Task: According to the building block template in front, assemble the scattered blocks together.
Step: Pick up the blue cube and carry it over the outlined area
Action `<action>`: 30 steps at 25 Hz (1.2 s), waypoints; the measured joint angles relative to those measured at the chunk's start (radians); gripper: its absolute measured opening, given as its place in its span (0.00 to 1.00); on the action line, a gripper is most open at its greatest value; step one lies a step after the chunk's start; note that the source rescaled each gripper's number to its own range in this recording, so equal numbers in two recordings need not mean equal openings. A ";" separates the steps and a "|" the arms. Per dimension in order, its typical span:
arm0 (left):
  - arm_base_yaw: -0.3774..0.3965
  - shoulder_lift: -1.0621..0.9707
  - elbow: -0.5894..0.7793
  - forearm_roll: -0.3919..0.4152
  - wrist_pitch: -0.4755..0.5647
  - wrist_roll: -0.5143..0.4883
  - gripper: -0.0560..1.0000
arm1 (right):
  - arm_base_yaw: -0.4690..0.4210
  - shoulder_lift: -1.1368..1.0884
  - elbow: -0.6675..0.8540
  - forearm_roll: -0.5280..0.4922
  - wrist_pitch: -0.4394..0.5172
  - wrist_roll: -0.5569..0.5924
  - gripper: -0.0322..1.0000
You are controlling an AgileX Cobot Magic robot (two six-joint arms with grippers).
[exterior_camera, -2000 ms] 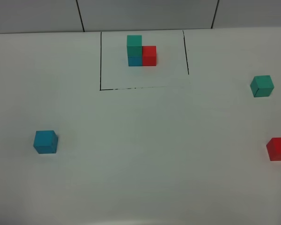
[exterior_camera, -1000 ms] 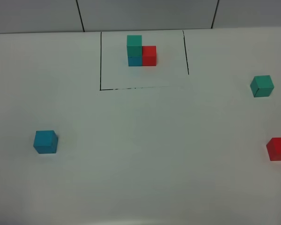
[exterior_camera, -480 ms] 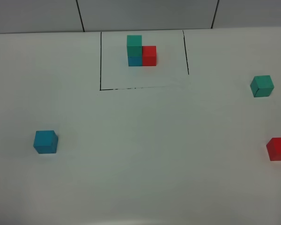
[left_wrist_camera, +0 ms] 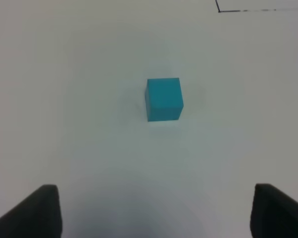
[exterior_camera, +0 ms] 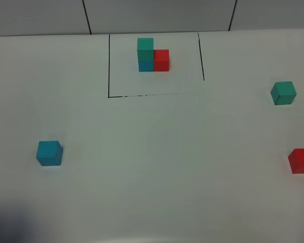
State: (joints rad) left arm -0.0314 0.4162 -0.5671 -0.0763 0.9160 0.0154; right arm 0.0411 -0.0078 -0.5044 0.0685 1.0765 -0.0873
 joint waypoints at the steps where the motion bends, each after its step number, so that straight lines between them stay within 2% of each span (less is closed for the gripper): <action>1: 0.000 0.059 -0.016 0.000 -0.013 0.000 0.75 | 0.000 0.000 0.000 0.000 0.000 0.000 0.65; 16: -0.010 0.908 -0.404 0.001 0.002 -0.036 0.75 | 0.000 0.000 0.000 0.000 0.000 -0.001 0.65; 19: -0.059 1.025 -0.417 0.002 -0.018 -0.044 0.75 | 0.000 0.000 0.000 0.000 0.000 -0.001 0.65; 25: -0.165 1.185 -0.417 0.005 -0.139 -0.088 0.77 | 0.000 0.000 0.000 0.000 0.000 0.000 0.65; 30: -0.190 1.247 -0.419 0.005 -0.176 -0.094 0.83 | 0.000 0.000 0.000 0.000 0.000 0.000 0.65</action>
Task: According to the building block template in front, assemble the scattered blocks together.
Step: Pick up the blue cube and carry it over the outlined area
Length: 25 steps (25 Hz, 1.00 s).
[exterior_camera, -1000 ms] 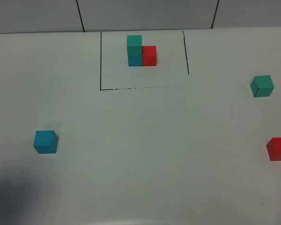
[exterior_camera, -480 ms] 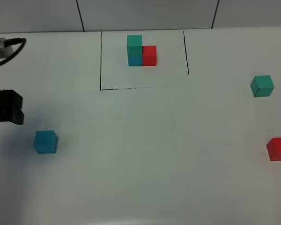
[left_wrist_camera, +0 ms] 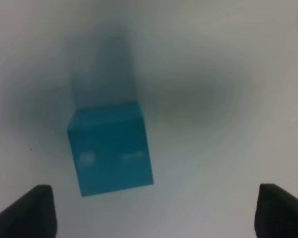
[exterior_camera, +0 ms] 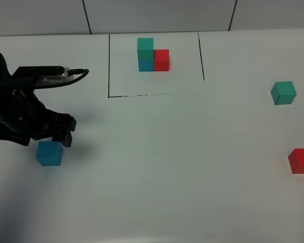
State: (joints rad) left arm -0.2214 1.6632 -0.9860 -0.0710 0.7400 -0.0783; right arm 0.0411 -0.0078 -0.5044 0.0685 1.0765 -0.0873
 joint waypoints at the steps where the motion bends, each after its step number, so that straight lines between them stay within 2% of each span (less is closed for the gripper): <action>1: 0.000 0.010 0.000 0.000 -0.004 -0.004 0.83 | 0.000 0.000 0.000 0.000 0.000 0.000 0.65; 11: 0.000 0.080 0.000 0.107 -0.007 -0.136 0.84 | 0.000 0.000 0.000 0.000 0.000 0.000 0.65; 22: 0.000 0.179 0.000 0.105 -0.053 -0.146 0.84 | 0.000 0.000 0.000 0.000 0.000 0.001 0.65; 25: 0.000 0.192 0.000 0.105 -0.070 -0.146 0.81 | 0.000 0.000 0.000 0.000 0.000 0.001 0.65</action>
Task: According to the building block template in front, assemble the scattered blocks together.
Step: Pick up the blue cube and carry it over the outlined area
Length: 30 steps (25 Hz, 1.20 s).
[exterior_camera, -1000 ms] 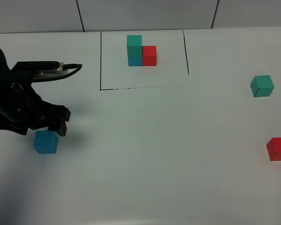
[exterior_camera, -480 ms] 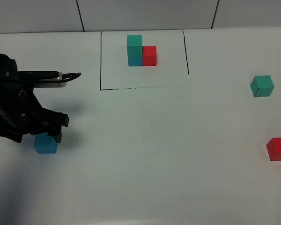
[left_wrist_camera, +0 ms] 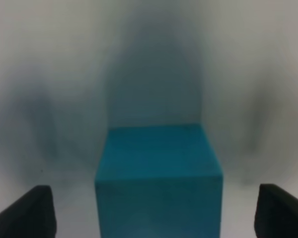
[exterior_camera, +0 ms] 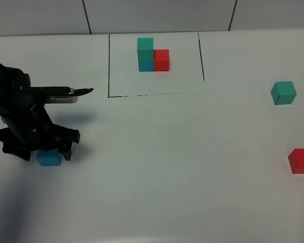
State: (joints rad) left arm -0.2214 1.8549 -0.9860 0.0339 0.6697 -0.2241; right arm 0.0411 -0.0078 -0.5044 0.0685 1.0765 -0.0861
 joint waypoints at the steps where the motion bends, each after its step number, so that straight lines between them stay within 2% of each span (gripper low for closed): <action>1: 0.000 0.003 0.000 0.000 -0.005 0.000 0.78 | 0.000 0.000 0.000 0.000 0.000 0.000 0.65; 6: 0.000 0.026 0.000 -0.001 -0.020 0.000 0.54 | 0.000 0.000 0.000 0.000 0.000 0.000 0.65; 8: 0.000 0.034 0.000 -0.001 -0.022 0.000 0.40 | 0.000 0.000 0.000 0.000 0.000 -0.001 0.65; 11: 0.000 0.036 0.000 -0.001 -0.021 0.000 0.09 | 0.000 0.000 0.000 0.000 0.000 -0.001 0.65; 12: 0.000 0.036 0.000 -0.001 -0.021 0.000 0.05 | 0.000 0.000 0.000 0.000 0.000 -0.001 0.65; 15: 0.000 0.028 -0.003 -0.001 -0.015 0.020 0.05 | 0.000 0.000 0.000 0.000 0.000 -0.001 0.65; 18: 0.000 0.011 -0.042 0.000 0.022 0.108 0.05 | 0.000 0.000 0.000 0.000 0.000 0.000 0.65; 24: -0.009 0.007 -0.185 -0.013 0.113 0.361 0.05 | 0.000 0.000 0.000 0.000 0.000 0.000 0.65; 27: -0.041 0.017 -0.268 -0.016 0.171 0.511 0.05 | 0.000 0.000 0.000 0.000 0.000 0.000 0.65; 30: -0.090 0.053 -0.354 -0.016 0.227 0.602 0.05 | 0.000 0.000 0.000 0.000 0.000 0.000 0.65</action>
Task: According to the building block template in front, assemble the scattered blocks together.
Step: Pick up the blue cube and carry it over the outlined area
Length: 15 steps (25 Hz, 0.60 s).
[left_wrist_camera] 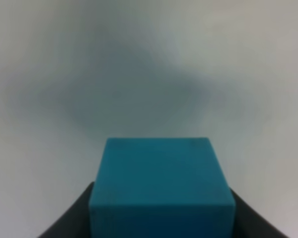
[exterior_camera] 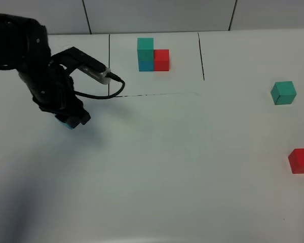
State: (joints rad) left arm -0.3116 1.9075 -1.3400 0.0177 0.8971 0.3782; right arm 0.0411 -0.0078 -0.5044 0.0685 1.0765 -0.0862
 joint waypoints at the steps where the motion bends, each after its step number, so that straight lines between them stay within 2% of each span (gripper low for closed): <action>1: -0.019 0.014 -0.033 0.000 0.013 0.024 0.05 | 0.000 0.000 0.000 0.000 0.000 0.000 0.65; 7: -0.140 0.118 -0.212 0.000 0.096 0.187 0.05 | 0.000 0.000 0.000 0.000 0.000 0.001 0.65; 15: -0.269 0.242 -0.397 0.008 0.132 0.327 0.05 | 0.000 0.000 0.000 0.000 0.000 0.001 0.65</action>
State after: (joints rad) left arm -0.5805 2.1491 -1.7373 0.0255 1.0295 0.7056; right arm 0.0411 -0.0078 -0.5044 0.0685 1.0765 -0.0851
